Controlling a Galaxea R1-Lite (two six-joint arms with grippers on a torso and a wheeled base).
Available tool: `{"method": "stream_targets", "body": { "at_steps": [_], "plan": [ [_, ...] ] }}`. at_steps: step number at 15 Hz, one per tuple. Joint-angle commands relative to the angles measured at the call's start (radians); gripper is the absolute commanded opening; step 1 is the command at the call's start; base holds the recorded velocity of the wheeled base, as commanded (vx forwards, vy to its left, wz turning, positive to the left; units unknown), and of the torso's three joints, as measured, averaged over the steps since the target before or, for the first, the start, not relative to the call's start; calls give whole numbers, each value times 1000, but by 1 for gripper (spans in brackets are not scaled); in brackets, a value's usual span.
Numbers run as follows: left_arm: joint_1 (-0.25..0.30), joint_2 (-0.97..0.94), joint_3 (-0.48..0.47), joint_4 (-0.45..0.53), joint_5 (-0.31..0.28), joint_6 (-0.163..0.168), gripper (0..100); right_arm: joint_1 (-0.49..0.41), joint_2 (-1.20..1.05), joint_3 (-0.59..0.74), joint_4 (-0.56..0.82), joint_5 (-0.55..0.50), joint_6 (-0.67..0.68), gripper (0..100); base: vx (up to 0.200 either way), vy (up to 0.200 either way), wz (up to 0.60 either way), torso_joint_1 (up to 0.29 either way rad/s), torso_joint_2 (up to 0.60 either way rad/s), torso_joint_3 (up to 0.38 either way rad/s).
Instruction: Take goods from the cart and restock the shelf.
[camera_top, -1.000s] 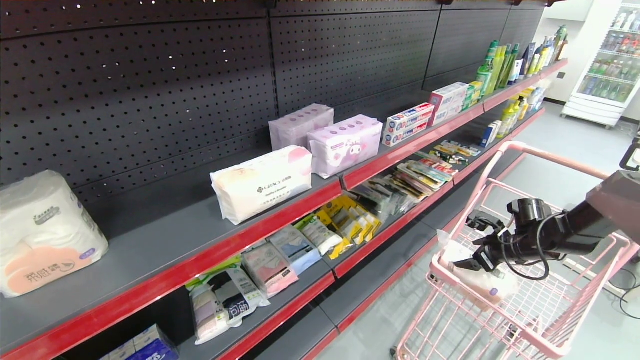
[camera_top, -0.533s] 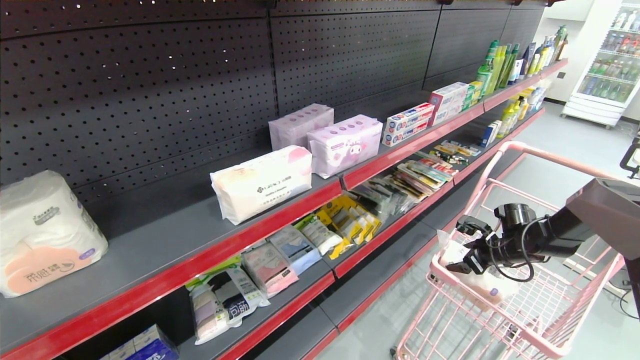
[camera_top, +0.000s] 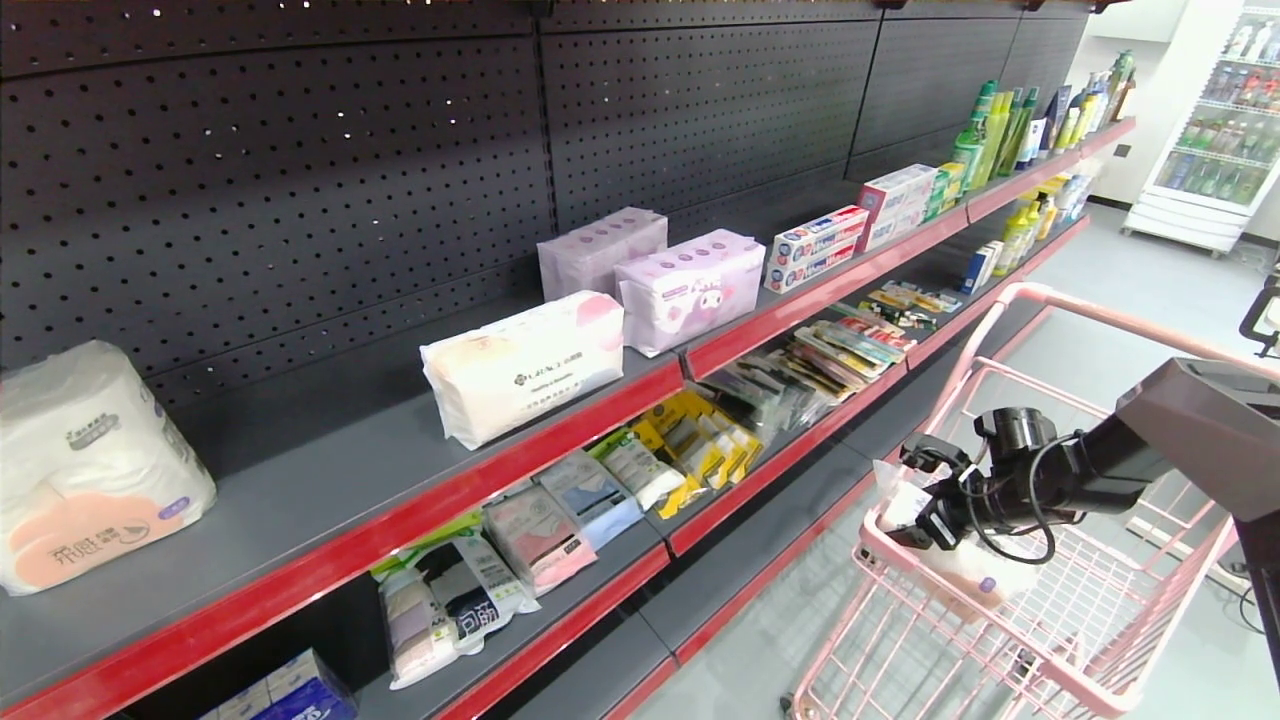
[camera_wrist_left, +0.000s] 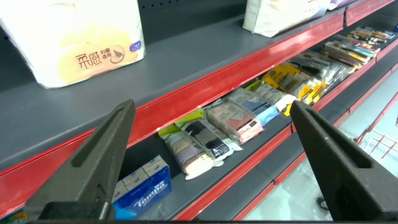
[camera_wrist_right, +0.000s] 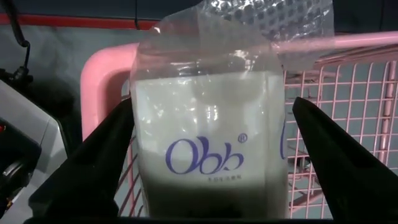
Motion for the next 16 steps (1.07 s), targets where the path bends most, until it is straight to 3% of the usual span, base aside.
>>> {"method": "stream_targets", "body": {
  "at_steps": [1, 16],
  "plan": [
    [0, 1, 0, 0, 0, 0, 100, 4, -2, 2, 0, -15, -2, 100, 0, 0, 0, 0, 0, 0],
    [0, 1, 0, 0, 0, 0, 100, 4, -1, -46, 129, -80, 5, 100, 0, 0, 0, 0, 0, 0]
  ]
}}
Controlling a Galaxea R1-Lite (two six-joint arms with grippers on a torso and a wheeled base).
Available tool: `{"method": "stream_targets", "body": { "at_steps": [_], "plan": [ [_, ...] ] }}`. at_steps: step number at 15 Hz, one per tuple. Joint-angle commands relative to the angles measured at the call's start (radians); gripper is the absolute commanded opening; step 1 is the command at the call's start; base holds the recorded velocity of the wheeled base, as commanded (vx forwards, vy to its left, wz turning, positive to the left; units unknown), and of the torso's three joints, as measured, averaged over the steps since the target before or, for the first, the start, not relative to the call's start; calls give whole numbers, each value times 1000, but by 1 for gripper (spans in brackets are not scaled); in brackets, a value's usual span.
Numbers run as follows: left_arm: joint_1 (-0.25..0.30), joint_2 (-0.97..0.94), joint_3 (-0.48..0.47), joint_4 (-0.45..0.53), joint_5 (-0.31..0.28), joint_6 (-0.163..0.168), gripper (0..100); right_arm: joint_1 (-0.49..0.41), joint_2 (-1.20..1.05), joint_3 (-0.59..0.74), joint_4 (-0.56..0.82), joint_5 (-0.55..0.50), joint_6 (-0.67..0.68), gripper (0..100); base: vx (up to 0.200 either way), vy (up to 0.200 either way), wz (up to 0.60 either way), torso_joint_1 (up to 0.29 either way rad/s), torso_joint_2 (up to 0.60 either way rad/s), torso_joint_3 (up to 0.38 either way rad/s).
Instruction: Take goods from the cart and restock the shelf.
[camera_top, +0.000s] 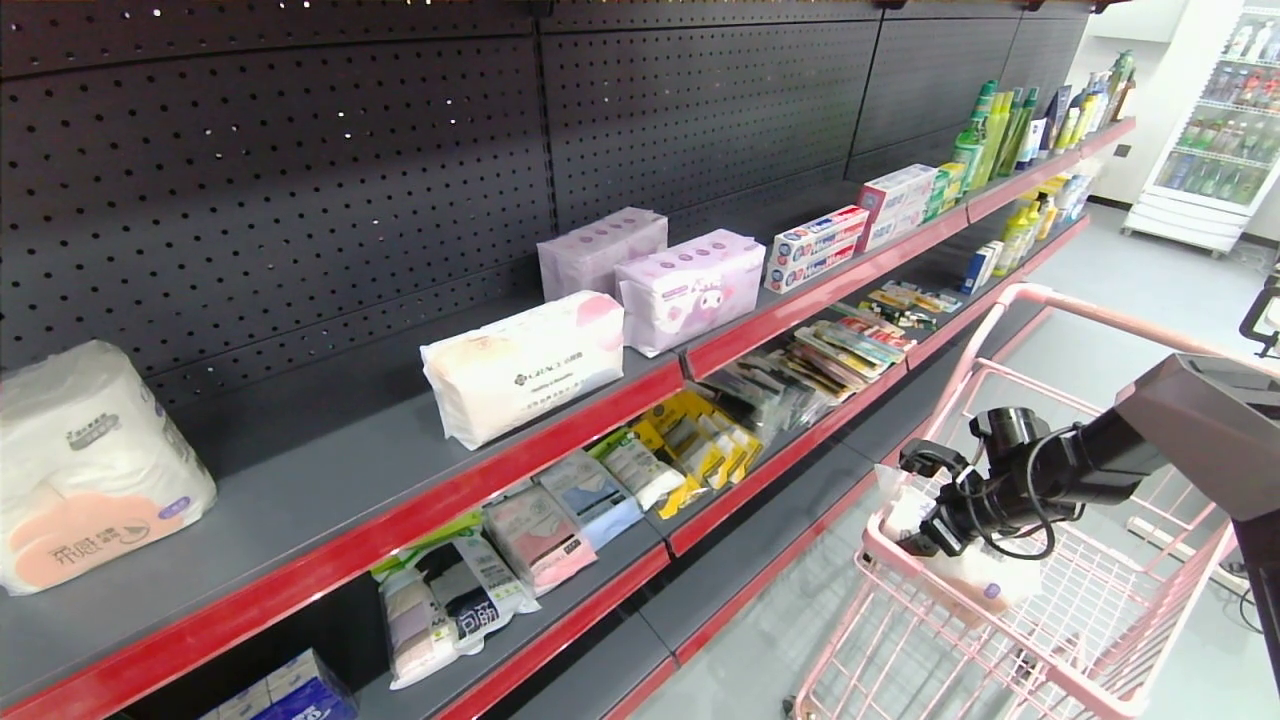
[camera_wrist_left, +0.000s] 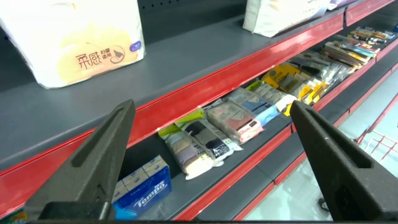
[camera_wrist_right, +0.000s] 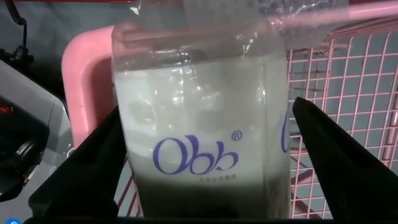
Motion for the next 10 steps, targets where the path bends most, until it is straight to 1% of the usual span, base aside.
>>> {"method": "stream_targets", "body": {
  "at_steps": [1, 2, 7, 9, 10],
  "plan": [
    [0, 1, 0, 0, 0, -1, 100, 0, -2, -1, -2, 0, 0, 100, 0, 0, 0, 0, 0, 0],
    [0, 1, 0, 0, 0, -1, 100, 0, -2, 0, -2, 0, 1, 0, 0, 0, 0, 0, 0, 0],
    [0, 1, 0, 0, 0, -1, 100, -4, -5, 17, -2, 0, 9, 0, 0, 0, 0, 0, 0, 0],
    [0, 1, 0, 0, 0, -1, 100, -10, -14, 62, -2, -6, 21, 0, 0, 0, 0, 0, 0, 0],
    [0, 1, 0, 0, 0, -1, 100, -18, -26, 89, -2, -28, 21, 0, 0, 0, 0, 0, 0, 0]
  ]
}}
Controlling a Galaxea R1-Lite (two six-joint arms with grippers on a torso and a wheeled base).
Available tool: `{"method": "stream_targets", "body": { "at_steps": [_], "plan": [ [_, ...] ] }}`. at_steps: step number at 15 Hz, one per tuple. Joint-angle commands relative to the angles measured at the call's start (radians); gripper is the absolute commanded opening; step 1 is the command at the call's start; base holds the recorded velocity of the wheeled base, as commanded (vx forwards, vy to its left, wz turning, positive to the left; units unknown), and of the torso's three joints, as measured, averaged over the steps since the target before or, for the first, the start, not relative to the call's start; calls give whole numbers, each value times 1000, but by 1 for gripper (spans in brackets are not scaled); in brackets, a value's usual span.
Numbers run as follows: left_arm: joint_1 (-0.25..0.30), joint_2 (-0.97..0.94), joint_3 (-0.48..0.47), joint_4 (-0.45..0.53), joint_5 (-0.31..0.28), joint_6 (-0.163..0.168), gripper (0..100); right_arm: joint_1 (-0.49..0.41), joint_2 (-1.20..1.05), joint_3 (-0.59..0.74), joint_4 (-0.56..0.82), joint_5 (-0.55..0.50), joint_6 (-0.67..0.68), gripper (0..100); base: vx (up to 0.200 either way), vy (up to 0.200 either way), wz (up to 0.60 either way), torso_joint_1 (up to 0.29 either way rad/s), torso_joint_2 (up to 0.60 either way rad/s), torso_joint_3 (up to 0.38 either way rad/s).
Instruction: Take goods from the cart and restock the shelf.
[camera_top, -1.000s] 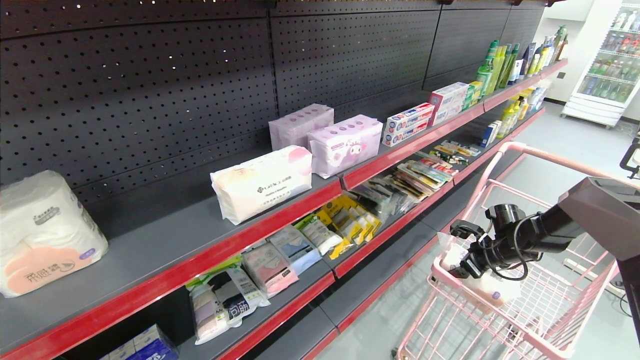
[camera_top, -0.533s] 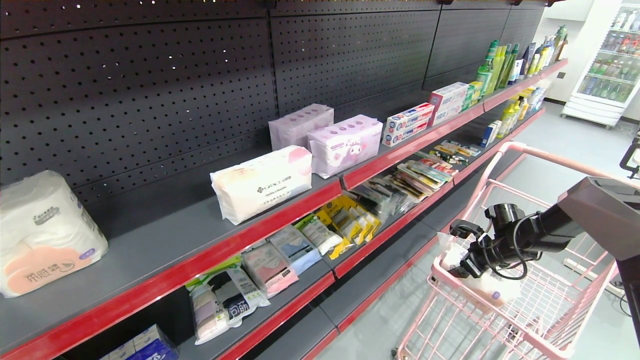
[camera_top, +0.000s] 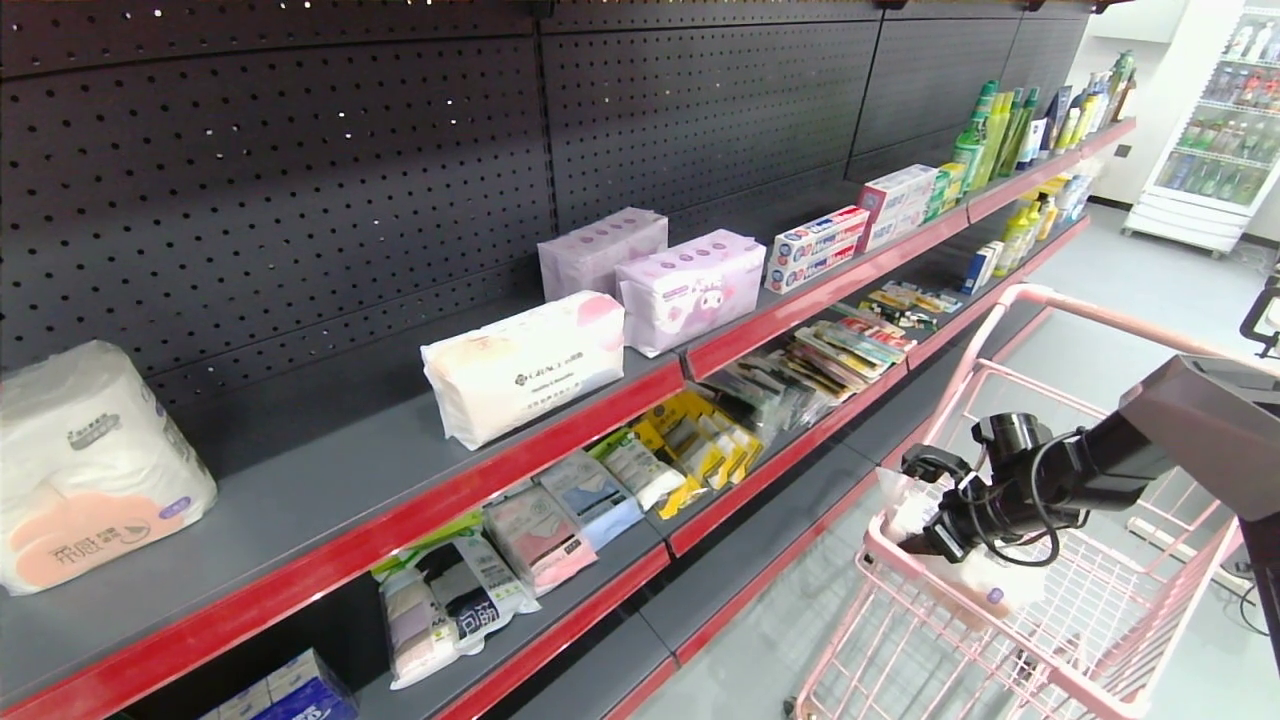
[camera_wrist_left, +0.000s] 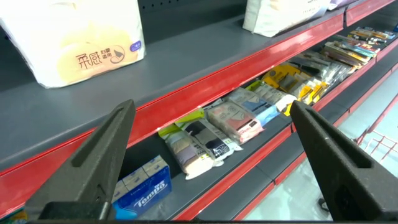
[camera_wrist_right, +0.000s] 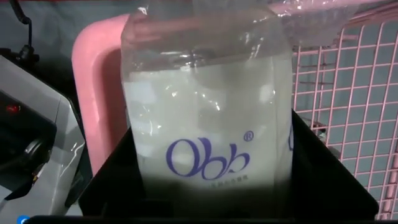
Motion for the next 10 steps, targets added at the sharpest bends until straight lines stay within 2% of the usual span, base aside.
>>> {"method": "stream_targets", "body": {
  "at_steps": [1, 10],
  "plan": [
    [0, 1, 0, -1, 0, 0, 100, -16, -23, 53, 8, -21, 2, 0, 0, 0, 0, 0, 0, 0],
    [0, 1, 0, -1, 0, 0, 100, -102, -161, 85, 25, -73, 11, 0, 0, 0, 0, 0, 0, 0]
  ]
}}
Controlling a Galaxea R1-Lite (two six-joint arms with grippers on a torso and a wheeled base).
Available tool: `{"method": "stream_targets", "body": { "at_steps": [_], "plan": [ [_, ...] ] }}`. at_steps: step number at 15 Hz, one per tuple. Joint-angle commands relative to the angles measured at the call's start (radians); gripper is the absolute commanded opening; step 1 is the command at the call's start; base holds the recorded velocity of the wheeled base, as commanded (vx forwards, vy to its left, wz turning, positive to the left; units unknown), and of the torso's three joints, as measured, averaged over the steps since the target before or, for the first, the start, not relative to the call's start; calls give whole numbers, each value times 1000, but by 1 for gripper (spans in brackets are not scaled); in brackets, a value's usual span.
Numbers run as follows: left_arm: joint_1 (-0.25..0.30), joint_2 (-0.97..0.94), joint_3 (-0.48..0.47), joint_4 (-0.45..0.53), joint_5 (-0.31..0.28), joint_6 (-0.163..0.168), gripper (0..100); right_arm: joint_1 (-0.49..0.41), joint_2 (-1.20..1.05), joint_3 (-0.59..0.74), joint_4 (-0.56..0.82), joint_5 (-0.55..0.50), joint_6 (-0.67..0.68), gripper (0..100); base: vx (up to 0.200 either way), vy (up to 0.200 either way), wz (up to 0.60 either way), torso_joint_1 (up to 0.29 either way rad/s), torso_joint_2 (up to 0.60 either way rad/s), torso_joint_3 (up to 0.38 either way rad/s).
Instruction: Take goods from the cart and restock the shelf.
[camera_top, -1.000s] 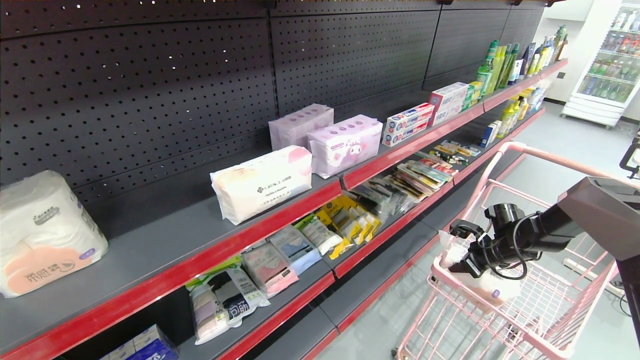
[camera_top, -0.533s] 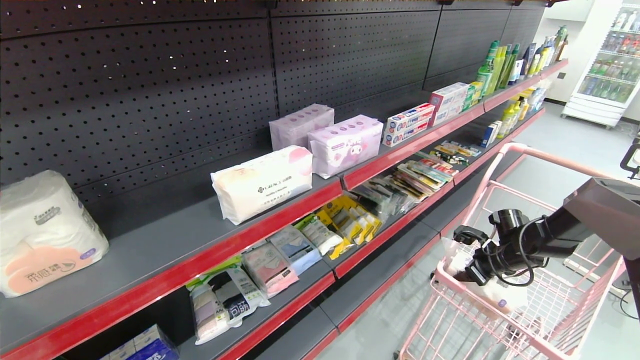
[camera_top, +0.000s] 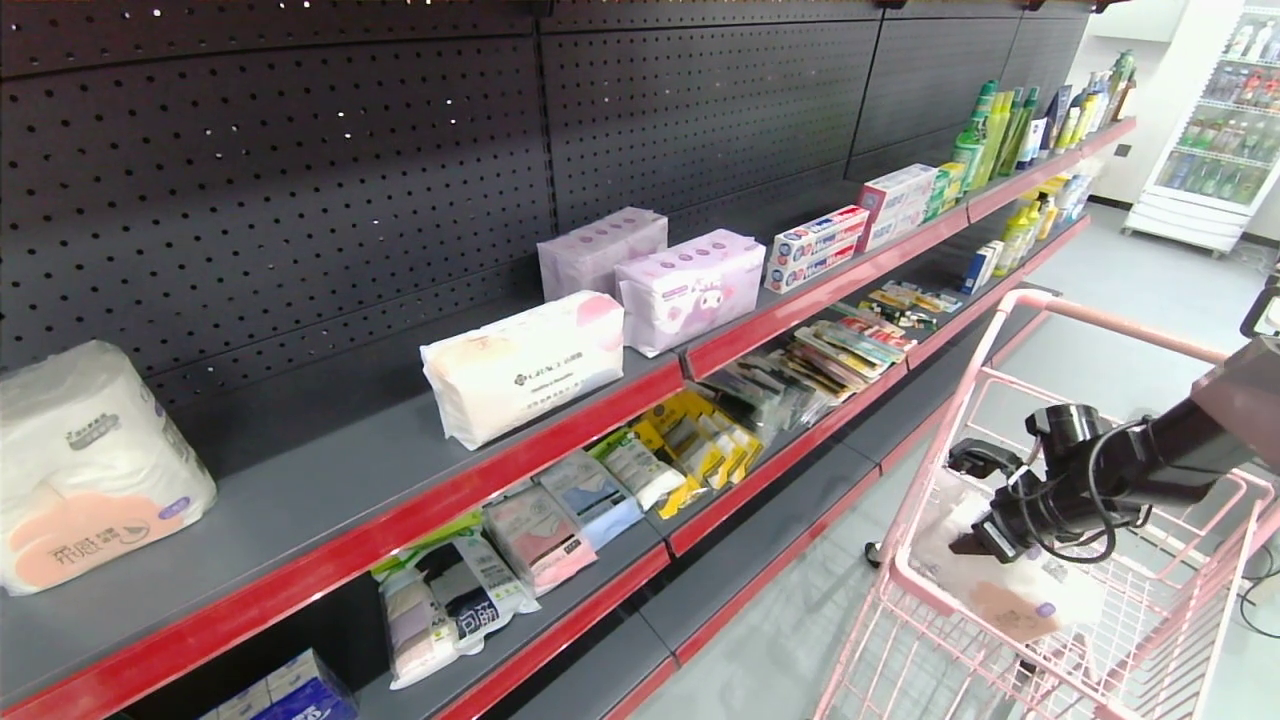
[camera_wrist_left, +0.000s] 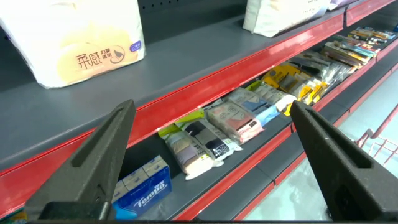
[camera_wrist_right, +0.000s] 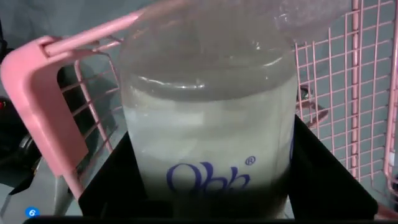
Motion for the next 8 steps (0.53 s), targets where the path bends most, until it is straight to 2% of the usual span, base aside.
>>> {"method": "stream_targets", "body": {
  "at_steps": [1, 3, 8],
  "plan": [
    [0, 1, 0, 0, 0, 0, 100, -35, -78, 20, 45, -1, 0, 0, 0, 0, 0, 0, 0, 0],
    [0, 1, 0, 0, 0, 0, 100, -60, -123, 33, 86, 2, 8, 0, 0, 0, 0, 0, 0, 0],
    [0, 1, 0, 0, 0, 0, 100, -95, -264, 94, 84, 13, 92, 0, 0, 0, 0, 0, 0, 0]
  ]
}}
